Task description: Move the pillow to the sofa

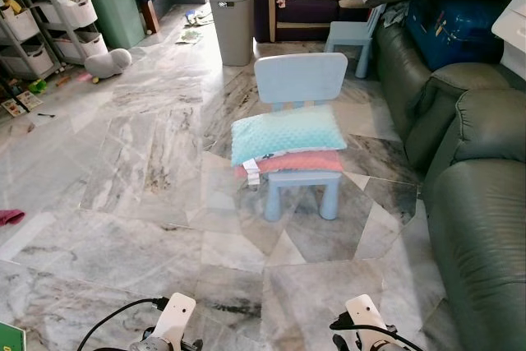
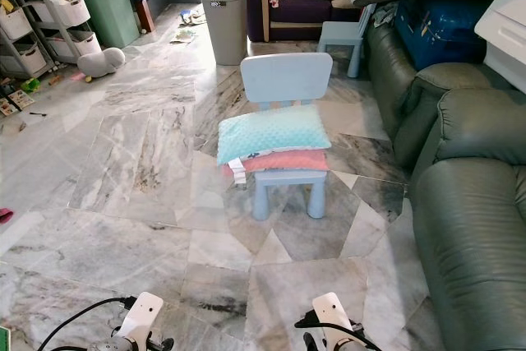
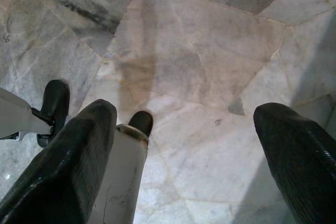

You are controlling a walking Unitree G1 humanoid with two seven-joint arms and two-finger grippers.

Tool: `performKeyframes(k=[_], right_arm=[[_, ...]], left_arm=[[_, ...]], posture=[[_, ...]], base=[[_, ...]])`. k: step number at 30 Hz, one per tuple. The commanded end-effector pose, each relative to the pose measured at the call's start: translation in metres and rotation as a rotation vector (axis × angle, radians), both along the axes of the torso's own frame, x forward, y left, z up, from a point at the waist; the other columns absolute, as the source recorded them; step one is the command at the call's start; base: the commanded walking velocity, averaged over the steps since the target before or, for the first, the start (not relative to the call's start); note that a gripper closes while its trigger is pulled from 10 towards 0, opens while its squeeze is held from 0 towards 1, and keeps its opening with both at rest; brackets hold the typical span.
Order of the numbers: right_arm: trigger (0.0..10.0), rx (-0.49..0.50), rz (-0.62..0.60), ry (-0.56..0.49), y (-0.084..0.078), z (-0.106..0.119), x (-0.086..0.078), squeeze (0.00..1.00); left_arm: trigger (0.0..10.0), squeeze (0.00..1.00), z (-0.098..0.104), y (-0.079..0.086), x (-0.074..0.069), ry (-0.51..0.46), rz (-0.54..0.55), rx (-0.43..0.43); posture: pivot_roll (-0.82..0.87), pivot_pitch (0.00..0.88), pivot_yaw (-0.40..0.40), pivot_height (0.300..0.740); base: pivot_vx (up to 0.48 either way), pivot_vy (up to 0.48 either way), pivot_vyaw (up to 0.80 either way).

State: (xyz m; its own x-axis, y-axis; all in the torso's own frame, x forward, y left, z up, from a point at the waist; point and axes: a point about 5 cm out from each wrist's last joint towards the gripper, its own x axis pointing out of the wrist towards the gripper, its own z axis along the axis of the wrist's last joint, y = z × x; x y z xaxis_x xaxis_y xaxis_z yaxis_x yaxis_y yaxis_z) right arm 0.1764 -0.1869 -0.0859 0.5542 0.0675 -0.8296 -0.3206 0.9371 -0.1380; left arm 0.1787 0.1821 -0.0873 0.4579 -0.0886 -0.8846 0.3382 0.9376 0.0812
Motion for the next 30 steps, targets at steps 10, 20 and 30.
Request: performKeyframes(k=[10, 20, 30], right_arm=[[10.0, 0.002, -0.001, -0.006, 0.0004, 0.0008, 0.0017, 0.0], [10.0, -0.002, 0.005, -0.008, 0.0004, 0.0014, 0.0032, 0.0], [10.0, -0.002, 0.008, -0.01, 0.0028, 0.0021, 0.0055, 0.0]], left_arm=[[10.0, 0.0, 0.0021, 0.0049, 0.0032, -0.001, 0.004, 0.006], [10.0, 0.0, 0.0032, 0.0055, 0.0055, -0.004, 0.004, 0.007], [10.0, 0.0, 0.0033, 0.0053, 0.0058, -0.006, 0.001, 0.01]], posture=[[-0.14, 0.0, 0.061, 0.74], [-0.14, 0.0, 0.058, 0.74], [-0.14, 0.0, 0.057, 0.74]], base=[[0.368, 0.0, 0.0], [0.394, 0.0, 0.0], [0.407, 0.0, 0.0]])
